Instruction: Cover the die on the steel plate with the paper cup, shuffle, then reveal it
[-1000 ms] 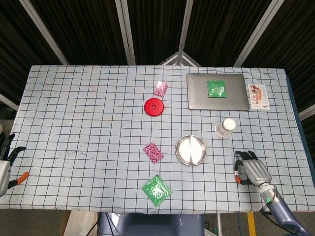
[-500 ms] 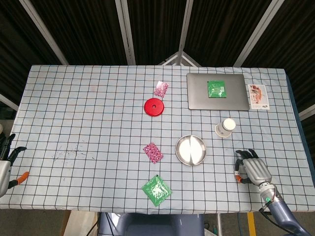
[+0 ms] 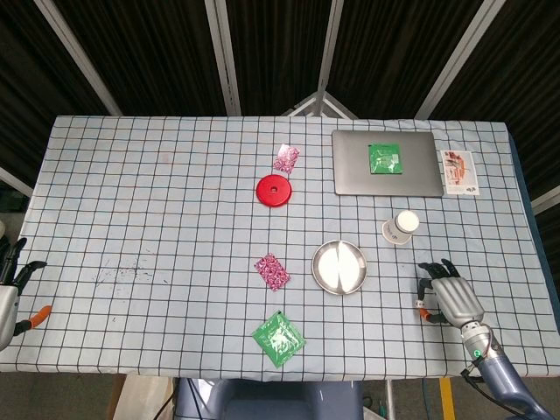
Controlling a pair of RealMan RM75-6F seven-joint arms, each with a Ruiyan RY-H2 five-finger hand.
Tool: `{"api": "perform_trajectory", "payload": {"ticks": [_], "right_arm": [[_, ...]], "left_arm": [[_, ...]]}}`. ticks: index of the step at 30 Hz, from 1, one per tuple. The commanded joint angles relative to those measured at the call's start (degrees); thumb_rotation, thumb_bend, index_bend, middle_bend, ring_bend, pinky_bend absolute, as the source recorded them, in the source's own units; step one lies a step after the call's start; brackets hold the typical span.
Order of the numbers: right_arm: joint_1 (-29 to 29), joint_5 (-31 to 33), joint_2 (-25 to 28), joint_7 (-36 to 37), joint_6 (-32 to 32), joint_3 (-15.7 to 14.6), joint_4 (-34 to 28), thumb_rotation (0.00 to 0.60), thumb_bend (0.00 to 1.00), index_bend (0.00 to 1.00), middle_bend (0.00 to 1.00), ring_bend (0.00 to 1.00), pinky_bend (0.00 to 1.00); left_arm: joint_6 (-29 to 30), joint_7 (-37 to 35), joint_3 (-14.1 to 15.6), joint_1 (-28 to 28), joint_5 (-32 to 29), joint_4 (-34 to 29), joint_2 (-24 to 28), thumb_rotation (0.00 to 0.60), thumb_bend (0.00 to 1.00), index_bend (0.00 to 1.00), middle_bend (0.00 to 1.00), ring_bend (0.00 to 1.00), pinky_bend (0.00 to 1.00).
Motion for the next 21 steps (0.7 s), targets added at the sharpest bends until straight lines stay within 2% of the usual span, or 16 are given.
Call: {"api": "perform_trajectory", "payload": {"ticks": [1,6,12,16,21], "right_arm": [[0.71,-1.43,2.62,-3.46,1.75,0.73,-5.38,0.6,0.31,0.6,0.18,0.16,0.0],[3.23,-1.1,4.36,-8.58,0.66,2.57,-13.04,0.6,0.31,0.6,0.18,0.16,0.0],[8.4,1.83,3.13,-15.05,-3.34,6.38,-18.98,0.6,0.31,0.61,0.18,0.17,0.0],[12.17,5.12,-0.38,-18.53,-5.76,9.22,-18.91,0.6,0.31,0.61,0.18,0.17,0.0],[16.81,11.13,-5.55,-21.38,-9.77,11.59,-14.97,0.6,0.31,0.61,0.18,0.17,0.0]], "left_arm": [[-0.01,-0.32,0.1,-0.01,0.18,0.0,0.11,0.6,0.23,0.28,0.0,0.0,0.13],[0.12,-1.2,0.31,0.01,0.71,0.07,0.42,0.6,0.23,0.28,0.0,0.0,0.13],[0.27,-3.2,-0.03,0.11,0.17,0.36,1.07,0.6,0.23,0.28,0.0,0.0,0.13],[0.0,-4.24,-0.05,-0.02,0.11,0.62,1.38,0.6,0.23,0.28,0.0,0.0,0.13],[0.07,-5.57,-0.08,-0.01,0.2,1.0,1.79,0.6,0.23,0.28,0.0,0.0,0.13]]}}
